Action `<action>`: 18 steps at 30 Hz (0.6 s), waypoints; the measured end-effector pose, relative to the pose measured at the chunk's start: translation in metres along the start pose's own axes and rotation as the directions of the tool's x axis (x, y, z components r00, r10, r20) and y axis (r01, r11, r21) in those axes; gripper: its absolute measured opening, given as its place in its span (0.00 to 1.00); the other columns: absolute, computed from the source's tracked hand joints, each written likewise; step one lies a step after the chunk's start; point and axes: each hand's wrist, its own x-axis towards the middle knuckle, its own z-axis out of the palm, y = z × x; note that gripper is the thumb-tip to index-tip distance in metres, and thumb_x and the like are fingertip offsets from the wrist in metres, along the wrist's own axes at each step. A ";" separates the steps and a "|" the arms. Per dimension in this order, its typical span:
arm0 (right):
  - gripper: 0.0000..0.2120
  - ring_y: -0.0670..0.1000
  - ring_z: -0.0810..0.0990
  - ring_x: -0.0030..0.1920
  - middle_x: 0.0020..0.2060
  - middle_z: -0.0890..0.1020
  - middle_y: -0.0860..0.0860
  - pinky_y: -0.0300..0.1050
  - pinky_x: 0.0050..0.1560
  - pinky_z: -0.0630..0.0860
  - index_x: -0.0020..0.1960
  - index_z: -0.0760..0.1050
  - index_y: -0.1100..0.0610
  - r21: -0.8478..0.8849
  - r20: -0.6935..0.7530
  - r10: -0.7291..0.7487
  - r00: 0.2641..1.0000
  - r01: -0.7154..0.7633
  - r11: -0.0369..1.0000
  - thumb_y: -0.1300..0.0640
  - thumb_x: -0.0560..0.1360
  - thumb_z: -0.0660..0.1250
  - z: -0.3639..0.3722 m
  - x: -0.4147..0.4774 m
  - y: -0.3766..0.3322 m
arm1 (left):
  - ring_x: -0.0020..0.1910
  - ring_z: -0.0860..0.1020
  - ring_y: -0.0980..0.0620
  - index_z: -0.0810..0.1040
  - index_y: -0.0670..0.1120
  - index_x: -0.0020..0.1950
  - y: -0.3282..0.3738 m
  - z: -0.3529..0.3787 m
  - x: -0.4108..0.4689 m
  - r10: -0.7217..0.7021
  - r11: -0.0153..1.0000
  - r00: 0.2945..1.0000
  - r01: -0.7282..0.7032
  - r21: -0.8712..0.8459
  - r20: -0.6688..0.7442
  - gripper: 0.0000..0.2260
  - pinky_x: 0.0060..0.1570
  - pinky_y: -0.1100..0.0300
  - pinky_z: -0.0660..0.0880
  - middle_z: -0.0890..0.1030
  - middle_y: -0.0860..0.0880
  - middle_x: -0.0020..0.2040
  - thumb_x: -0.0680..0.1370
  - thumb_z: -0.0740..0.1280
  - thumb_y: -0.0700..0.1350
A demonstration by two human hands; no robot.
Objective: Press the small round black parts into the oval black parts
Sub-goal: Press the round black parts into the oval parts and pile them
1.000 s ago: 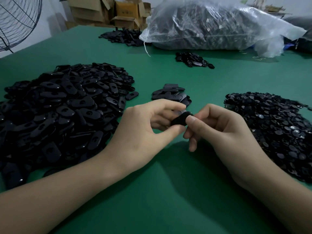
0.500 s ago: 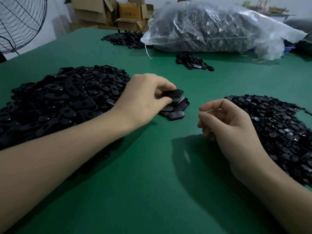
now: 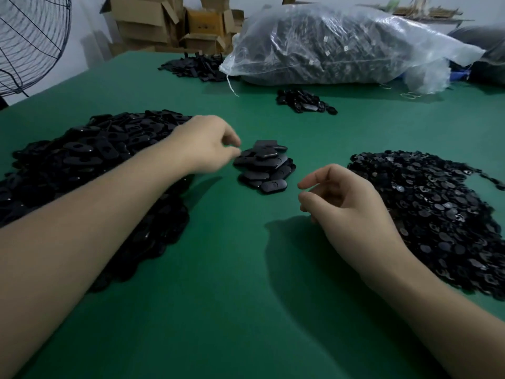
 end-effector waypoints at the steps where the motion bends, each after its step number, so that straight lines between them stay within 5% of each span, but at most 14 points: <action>1: 0.07 0.50 0.79 0.37 0.37 0.83 0.47 0.42 0.38 0.74 0.46 0.78 0.47 -0.071 0.006 -0.041 0.999 0.041 0.997 0.59 0.77 0.70 0.000 -0.001 0.000 | 0.64 0.78 0.47 0.82 0.54 0.65 -0.007 -0.004 -0.003 -0.021 0.997 0.999 0.018 0.080 0.029 0.14 0.68 0.52 0.73 0.83 0.50 0.64 0.80 0.71 0.52; 3: 0.08 0.45 0.78 0.38 0.37 0.81 0.43 0.38 0.36 0.73 0.46 0.77 0.45 -0.257 0.018 -0.106 0.994 0.107 0.960 0.58 0.75 0.72 -0.001 -0.002 -0.001 | 0.66 0.76 0.45 0.82 0.53 0.66 -0.017 -0.008 -0.011 -0.045 0.975 0.997 0.030 0.219 0.064 0.17 0.68 0.47 0.73 0.81 0.49 0.64 0.78 0.73 0.53; 10: 0.14 0.52 0.72 0.59 0.50 0.75 0.45 0.55 0.57 0.72 0.59 0.76 0.45 -0.727 0.055 -0.095 0.994 0.106 0.679 0.43 0.75 0.69 -0.011 -0.001 -0.003 | 0.65 0.73 0.43 0.80 0.50 0.67 -0.037 -0.010 -0.031 -0.069 0.926 0.996 0.043 0.376 0.058 0.27 0.59 0.48 0.75 0.76 0.48 0.60 0.73 0.74 0.63; 14: 0.20 0.54 0.70 0.63 0.56 0.75 0.48 0.56 0.60 0.71 0.64 0.76 0.46 -0.805 0.046 -0.009 0.999 0.042 0.591 0.38 0.77 0.65 -0.015 0.003 -0.005 | 0.59 0.79 0.46 0.80 0.50 0.68 -0.042 -0.017 -0.032 -0.113 0.961 0.986 0.077 0.265 0.122 0.26 0.59 0.50 0.77 0.83 0.49 0.59 0.73 0.77 0.58; 18: 0.18 0.54 0.71 0.62 0.55 0.76 0.49 0.54 0.60 0.73 0.65 0.77 0.49 -0.788 0.067 -0.008 0.998 0.058 0.612 0.44 0.78 0.66 -0.015 0.005 -0.004 | 0.52 0.80 0.49 0.82 0.53 0.64 -0.044 -0.017 -0.031 -0.058 0.975 0.995 0.040 0.218 0.076 0.23 0.51 0.55 0.76 0.78 0.57 0.44 0.71 0.81 0.55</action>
